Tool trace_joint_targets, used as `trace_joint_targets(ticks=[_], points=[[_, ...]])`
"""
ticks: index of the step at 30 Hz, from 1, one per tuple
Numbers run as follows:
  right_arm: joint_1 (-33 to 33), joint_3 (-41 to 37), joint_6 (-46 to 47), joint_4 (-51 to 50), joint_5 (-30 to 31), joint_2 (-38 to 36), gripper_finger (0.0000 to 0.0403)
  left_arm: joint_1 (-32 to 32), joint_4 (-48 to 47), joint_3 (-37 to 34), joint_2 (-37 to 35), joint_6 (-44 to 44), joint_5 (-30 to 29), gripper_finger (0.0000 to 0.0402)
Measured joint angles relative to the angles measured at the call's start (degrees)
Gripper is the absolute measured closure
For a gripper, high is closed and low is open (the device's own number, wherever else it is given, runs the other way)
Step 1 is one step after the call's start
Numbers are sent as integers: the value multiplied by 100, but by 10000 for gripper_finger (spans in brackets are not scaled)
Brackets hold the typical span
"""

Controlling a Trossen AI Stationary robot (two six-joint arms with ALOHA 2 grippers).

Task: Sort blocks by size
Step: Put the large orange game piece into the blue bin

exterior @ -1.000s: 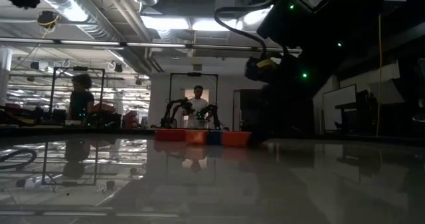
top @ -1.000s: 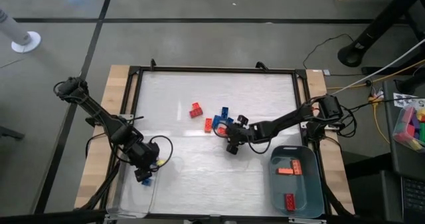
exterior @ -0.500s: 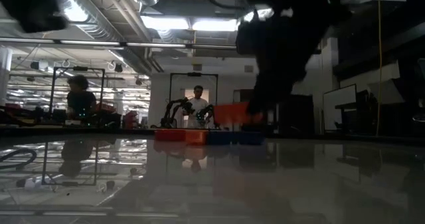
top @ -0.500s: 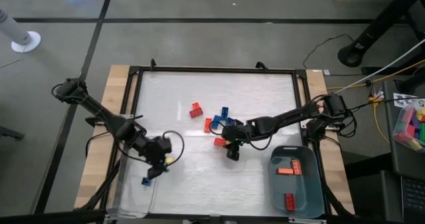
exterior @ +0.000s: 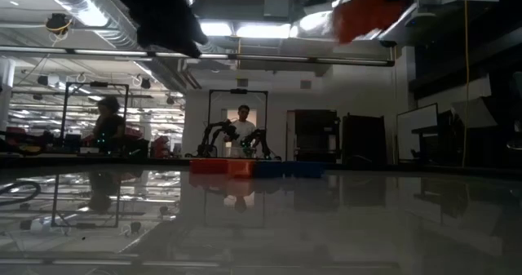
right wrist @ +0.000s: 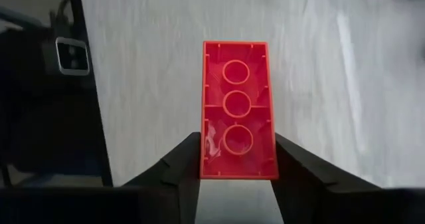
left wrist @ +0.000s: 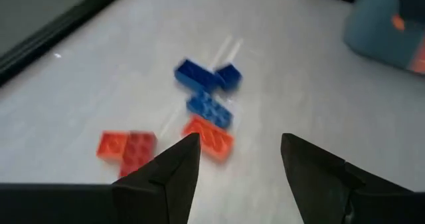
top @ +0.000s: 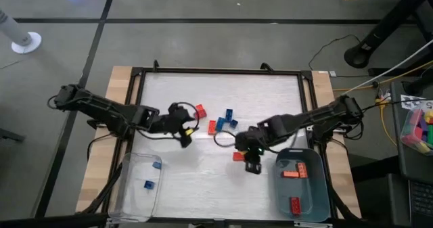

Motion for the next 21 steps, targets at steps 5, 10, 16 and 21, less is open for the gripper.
trace_joint_targets(ticks=[5,10,16,21], points=[[707,481,796,-1224,618,-1,259,438,617,0,373,418,23,204],[1570,508,2235,-2774,1192,-2,249,732,1170,0,851,691,102,204],[2781,224,3725,-2848,1198,-72,253,980,1581,0,1410,894,344,204],[3640,-156,4642,-2867,1270,-81,248,1219,1770,0,1804,1260,344,204]])
